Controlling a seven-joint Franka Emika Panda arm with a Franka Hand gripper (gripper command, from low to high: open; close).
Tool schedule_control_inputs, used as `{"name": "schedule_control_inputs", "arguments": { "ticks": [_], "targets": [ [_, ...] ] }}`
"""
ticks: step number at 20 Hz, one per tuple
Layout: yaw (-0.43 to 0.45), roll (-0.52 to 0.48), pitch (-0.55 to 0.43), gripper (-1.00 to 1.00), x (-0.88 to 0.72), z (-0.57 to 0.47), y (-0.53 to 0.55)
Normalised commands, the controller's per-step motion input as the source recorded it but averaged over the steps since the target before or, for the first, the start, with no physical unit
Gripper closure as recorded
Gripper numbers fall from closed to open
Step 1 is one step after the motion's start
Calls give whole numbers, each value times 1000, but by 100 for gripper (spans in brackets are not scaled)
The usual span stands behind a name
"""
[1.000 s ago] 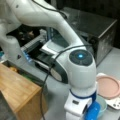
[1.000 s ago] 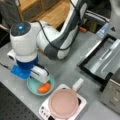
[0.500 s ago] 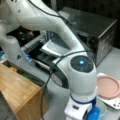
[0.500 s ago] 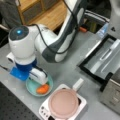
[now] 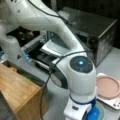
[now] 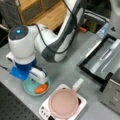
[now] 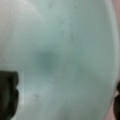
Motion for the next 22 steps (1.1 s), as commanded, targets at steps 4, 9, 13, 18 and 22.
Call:
{"name": "schedule_control_inputs", "arguments": {
  "ticks": [4,9,13,18,22],
  "targets": [
    [139,-99,151,-100,168,53,-140],
    [138,-108,148,-100,152,78,-128],
    [117,-122,142,-100,123,99,-50],
    [67,-111,159,-100,36,206,87],
    [-41,-44,169,-100,-91,377,344]
  ]
}}
